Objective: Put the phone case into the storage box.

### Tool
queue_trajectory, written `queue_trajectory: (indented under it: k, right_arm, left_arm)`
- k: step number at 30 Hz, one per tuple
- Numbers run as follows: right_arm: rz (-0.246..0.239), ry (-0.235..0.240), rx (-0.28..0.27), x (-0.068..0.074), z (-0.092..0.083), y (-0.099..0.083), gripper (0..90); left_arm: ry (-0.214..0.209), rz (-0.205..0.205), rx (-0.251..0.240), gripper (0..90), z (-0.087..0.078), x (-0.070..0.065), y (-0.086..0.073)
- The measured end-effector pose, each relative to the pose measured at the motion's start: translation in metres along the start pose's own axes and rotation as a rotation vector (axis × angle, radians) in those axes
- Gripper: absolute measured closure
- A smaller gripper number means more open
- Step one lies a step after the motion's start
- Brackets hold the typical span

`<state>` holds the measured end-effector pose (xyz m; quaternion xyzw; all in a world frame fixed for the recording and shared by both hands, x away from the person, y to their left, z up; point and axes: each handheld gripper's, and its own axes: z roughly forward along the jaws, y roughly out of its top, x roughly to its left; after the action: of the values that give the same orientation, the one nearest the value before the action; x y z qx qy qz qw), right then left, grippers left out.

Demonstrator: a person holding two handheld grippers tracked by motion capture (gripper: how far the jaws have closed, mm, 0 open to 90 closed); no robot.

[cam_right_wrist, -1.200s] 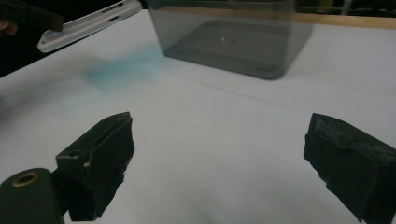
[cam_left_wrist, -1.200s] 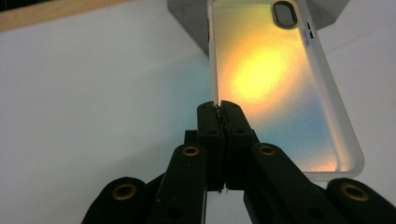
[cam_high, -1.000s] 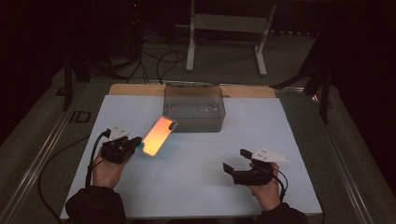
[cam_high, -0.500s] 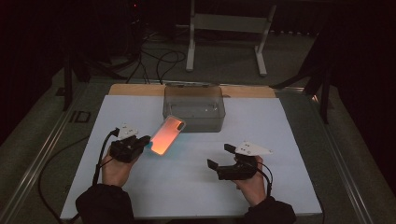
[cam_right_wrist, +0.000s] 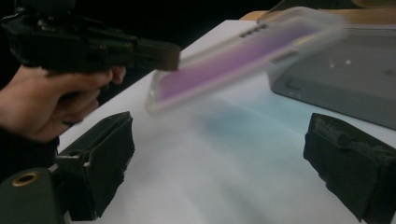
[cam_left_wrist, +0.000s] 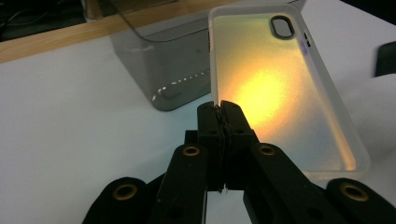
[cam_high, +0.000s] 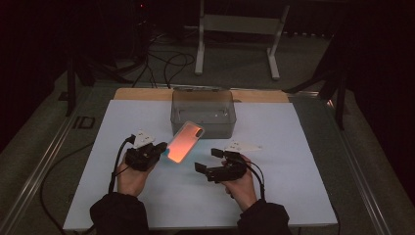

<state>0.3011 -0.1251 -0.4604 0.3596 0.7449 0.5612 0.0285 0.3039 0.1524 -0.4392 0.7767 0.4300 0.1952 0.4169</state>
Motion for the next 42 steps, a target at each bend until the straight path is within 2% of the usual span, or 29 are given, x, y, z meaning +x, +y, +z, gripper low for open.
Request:
queue_trajectory:
  k: [5, 6, 10, 14, 18, 24, 29, 32, 36, 38, 39, 42]
  right_arm:
    - [0.027, 0.014, 0.023, 0.001, 0.014, 0.004, 8.6]
    - [0.054, 0.017, 0.026, 0.0, 0.018, 0.005, 8.9]
    - [0.088, 0.031, 0.024, -0.002, 0.02, 0.007, 16.4]
    - [0.14, 0.029, 0.037, -0.002, 0.021, 0.007, 33.1]
    - [0.179, 0.024, 0.041, -0.002, 0.023, 0.007, 44.8]
    - [0.194, -0.008, 0.028, -0.001, 0.019, 0.01, 57.1]
    - [0.202, -0.014, 0.041, 0.001, 0.017, 0.011, 74.3]
    - [0.201, -0.013, 0.034, 0.001, 0.016, 0.012, 76.7]
    - [0.204, -0.035, 0.028, 0.001, 0.015, 0.013, 77.7]
    - [0.222, -0.051, 0.031, 0.002, 0.014, 0.013, 78.8]
    - [0.256, -0.053, 0.041, 0.002, 0.014, 0.014, 79.6]
    - [0.256, -0.069, 0.057, 0.002, 0.012, 0.016, 80.8]
  left_arm:
    - [-0.014, 0.007, -0.005, 89.4, 0.003, -0.007, 0.002]
    - [-0.02, 0.01, -0.008, 89.4, 0.004, -0.009, 0.003]
    - [-0.025, 0.009, -0.009, 89.4, 0.007, -0.013, 0.002]
    - [-0.027, -0.007, -0.025, 89.4, 0.01, -0.017, 0.002]
    - [-0.023, -0.016, -0.043, 89.4, 0.012, -0.023, 0.003]
    - [-0.02, -0.032, -0.045, 89.4, 0.016, -0.027, 0.002]
    - [-0.022, -0.062, -0.047, 89.3, 0.02, -0.029, -0.001]
    - [-0.027, -0.074, -0.05, 89.3, 0.021, -0.03, -0.002]
    - [-0.035, -0.09, -0.054, 89.3, 0.022, -0.031, -0.003]
    - [-0.045, -0.098, -0.048, 89.3, 0.024, -0.032, -0.005]
    - [-0.051, -0.1, -0.047, 89.2, 0.024, -0.033, -0.005]
    - [-0.063, -0.109, -0.05, 88.9, 0.025, -0.033, -0.007]
